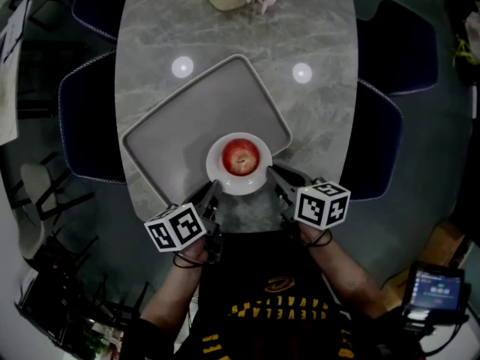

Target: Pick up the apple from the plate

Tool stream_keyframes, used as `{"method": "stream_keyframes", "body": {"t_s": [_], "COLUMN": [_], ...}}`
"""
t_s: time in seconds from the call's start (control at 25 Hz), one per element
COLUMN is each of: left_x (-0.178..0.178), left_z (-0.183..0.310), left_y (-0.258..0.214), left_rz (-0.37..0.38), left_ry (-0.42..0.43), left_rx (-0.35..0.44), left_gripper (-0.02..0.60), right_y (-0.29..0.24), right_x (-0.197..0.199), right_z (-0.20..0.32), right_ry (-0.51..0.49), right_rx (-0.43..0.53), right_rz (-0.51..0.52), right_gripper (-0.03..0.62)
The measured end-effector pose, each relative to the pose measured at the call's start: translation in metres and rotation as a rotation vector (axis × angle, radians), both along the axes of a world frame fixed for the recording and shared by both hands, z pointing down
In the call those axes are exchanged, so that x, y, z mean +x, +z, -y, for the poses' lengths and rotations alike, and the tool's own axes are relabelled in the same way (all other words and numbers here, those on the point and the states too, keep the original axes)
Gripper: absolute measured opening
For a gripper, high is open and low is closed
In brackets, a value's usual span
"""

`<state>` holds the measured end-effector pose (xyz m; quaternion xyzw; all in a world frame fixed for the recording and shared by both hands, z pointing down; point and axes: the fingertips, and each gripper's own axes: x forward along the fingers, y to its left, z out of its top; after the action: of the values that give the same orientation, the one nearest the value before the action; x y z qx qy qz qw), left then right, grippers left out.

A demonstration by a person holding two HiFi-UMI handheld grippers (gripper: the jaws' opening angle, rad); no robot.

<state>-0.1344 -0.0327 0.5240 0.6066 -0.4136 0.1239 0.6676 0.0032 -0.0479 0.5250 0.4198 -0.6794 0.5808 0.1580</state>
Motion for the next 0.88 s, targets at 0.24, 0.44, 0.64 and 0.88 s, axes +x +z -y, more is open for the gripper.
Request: {"method": "stream_keyframes", "body": {"t_s": [0.24, 0.44, 0.64, 0.88], "left_x": [0.043, 0.090, 0.129, 0.160], "left_z": [-0.023, -0.053, -0.072, -0.080], "left_y": [0.004, 0.009, 0.013, 0.037], "left_rz": [0.004, -0.012, -0.016, 0.000], "left_ry": [0.027, 0.077, 0.148, 0.181], "left_rx": [0.000, -0.009, -0.005, -0.018], "left_gripper": [0.041, 0.040, 0.041, 0.041], "right_y": [0.005, 0.007, 0.010, 0.034], "right_x": [0.043, 0.090, 0.130, 0.161], "right_z": [-0.026, -0.059, -0.086, -0.098], "right_ry": [0.038, 0.081, 0.136, 0.169], "right_rx": [0.014, 0.007, -0.004, -0.021], "right_rz": [0.015, -0.003, -0.022, -0.017], "right_gripper": [0.044, 0.043, 0.043, 0.043]}}
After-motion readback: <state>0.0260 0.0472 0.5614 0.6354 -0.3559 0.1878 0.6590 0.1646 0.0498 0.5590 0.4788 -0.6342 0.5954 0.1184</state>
